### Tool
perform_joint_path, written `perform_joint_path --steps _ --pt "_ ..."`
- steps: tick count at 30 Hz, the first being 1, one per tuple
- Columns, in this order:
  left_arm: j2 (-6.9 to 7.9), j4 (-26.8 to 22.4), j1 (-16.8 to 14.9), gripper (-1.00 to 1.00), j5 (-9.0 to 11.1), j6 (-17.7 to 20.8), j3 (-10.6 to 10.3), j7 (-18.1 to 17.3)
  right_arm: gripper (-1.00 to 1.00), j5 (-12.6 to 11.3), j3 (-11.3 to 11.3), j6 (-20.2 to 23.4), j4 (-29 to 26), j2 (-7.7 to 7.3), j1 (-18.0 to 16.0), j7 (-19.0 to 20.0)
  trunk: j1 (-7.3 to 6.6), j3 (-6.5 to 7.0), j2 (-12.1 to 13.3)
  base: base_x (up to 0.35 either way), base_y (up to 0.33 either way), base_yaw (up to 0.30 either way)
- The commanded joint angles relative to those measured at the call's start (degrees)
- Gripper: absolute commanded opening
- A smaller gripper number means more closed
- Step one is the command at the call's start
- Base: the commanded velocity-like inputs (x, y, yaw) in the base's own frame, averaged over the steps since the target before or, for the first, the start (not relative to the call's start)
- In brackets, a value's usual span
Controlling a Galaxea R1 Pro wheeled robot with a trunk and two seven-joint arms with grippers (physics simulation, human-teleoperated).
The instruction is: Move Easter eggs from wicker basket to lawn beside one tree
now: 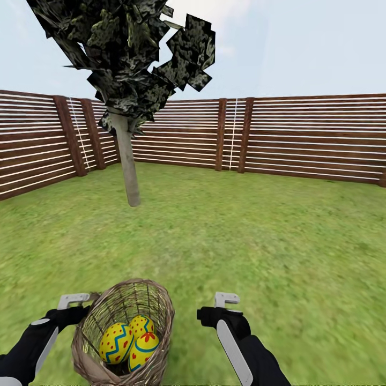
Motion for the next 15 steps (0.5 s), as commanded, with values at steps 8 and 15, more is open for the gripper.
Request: perform_joint_path --steps 8,15 --pt "-0.06 -0.11 -0.03 1.0 -0.17 -1.14 0.25 -0.6 1.0 -0.58 0.15 0.09 -0.06 0.0 -0.04 -0.57 0.87 -0.78 -1.65 0.0 0.0 0.0" --pt "-0.06 -0.1 -0.03 1.0 0.07 -1.99 0.25 -0.6 1.0 -0.58 0.16 0.09 -0.06 0.0 -0.04 -0.57 1.53 -1.32 -2.85 0.0 0.0 0.0"
